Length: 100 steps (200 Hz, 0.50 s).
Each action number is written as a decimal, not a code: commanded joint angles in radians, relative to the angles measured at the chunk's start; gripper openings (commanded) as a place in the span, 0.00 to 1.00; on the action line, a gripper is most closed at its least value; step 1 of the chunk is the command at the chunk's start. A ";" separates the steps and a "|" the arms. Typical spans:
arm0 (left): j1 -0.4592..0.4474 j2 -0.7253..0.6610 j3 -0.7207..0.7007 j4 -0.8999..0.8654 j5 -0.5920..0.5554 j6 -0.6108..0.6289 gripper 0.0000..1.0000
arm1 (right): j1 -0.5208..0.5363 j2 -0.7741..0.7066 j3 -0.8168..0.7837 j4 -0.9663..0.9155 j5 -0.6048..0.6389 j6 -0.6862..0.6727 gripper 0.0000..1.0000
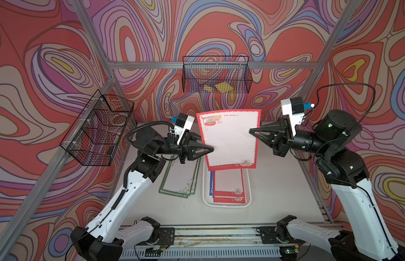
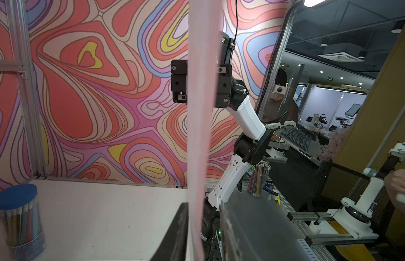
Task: Take out the stationery paper from the storage box
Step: Place the stationery paper at the center of the board.
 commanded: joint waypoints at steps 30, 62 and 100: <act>0.002 -0.023 0.046 -0.156 -0.039 0.108 0.00 | 0.000 -0.014 -0.034 0.090 0.018 0.030 0.00; 0.006 -0.049 0.108 -0.501 -0.189 0.325 0.00 | -0.001 -0.014 -0.019 0.060 0.083 0.030 0.00; 0.010 -0.026 0.278 -1.064 -0.348 0.632 0.00 | 0.000 0.011 0.015 -0.053 0.232 0.012 0.73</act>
